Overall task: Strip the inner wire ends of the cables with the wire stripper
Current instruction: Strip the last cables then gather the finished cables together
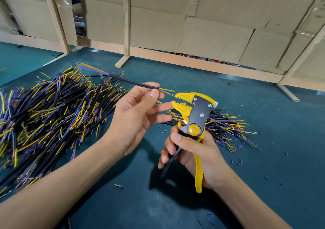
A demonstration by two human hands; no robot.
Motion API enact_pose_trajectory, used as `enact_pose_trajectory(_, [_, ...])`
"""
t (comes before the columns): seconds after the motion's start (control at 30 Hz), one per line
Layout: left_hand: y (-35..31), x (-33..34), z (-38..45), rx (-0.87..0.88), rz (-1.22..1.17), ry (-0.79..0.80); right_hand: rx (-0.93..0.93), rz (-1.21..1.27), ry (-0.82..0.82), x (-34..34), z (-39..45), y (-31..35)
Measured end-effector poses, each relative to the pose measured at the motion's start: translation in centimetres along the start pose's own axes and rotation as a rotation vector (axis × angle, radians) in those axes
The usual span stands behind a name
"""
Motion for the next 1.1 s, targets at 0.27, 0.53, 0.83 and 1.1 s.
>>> enact_pose_trajectory(0.27, [0.3, 0.1, -0.2, 0.009, -0.009, -0.004, -0.016, -0.022, 0.008, 0.0, 0.0, 0.2])
enact_pose_trajectory(0.53, [0.5, 0.2, -0.6, 0.024, -0.028, -0.036, -0.018, -0.015, 0.021, 0.0, 0.0, 0.2])
enact_pose_trajectory(0.83, [-0.1, 0.5, -1.0, 0.159, 0.078, -0.035, -0.014, -0.014, 0.035, 0.0, 0.0, 0.1])
enact_pose_trajectory(1.1, [-0.3, 0.5, -1.3, 0.203, 0.164, -0.036, 0.004, 0.026, 0.057, 0.3, 0.0, 0.0])
Point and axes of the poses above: each hand's wrist, its own z-axis towards the middle knuckle, its own x-axis out of the palm, y = z × x, the point moved 10 cm from there along z, towards the middle knuckle, and after that the axes turned 2 degrees about z, right-handed, at the moved point
